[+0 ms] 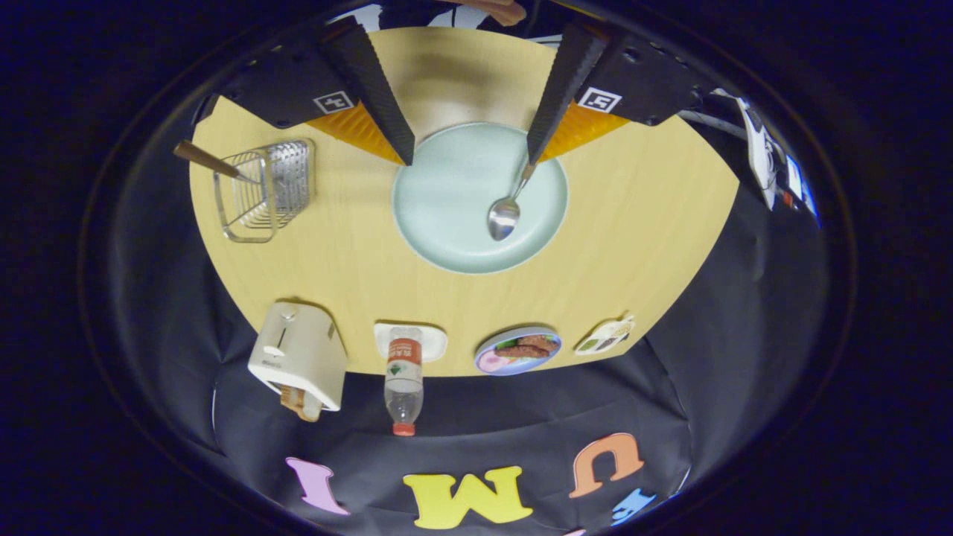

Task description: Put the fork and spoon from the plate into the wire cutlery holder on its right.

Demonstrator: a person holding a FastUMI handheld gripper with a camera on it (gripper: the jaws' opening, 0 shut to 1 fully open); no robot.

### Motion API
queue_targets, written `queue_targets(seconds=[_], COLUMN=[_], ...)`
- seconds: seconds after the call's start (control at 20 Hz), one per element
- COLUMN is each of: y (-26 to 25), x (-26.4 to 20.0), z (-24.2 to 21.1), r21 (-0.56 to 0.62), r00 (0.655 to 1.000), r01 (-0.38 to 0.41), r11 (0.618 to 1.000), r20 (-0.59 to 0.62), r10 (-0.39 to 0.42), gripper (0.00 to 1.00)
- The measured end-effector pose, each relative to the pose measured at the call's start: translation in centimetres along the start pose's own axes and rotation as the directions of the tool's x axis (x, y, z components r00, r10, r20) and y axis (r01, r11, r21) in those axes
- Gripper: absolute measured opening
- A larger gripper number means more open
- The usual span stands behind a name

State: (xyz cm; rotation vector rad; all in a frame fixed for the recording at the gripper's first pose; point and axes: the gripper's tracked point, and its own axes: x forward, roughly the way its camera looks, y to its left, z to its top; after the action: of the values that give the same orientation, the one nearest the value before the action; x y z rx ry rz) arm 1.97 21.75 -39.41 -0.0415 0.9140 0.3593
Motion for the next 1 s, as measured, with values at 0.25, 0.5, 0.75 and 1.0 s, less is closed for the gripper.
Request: queue_targets(seconds=[0.25,0.5,0.75,1.0], y=[3.9,5.1,5.2,5.0], x=[2.7,5.8,8.1,9.2], z=[-0.4,-0.5,-1.0,-1.2], r21=[0.02,0.134,0.206,0.227], r00=[1.0,0.995,0.988,0.981], r01=[0.016,0.098,0.151,0.194], r11=[1.0,0.986,0.967,0.954], r20=[-0.01,0.0,-0.019,-0.019], r10=[-0.016,-0.099,-0.151,-0.194], gripper=[0.89,0.75,0.6,0.26])
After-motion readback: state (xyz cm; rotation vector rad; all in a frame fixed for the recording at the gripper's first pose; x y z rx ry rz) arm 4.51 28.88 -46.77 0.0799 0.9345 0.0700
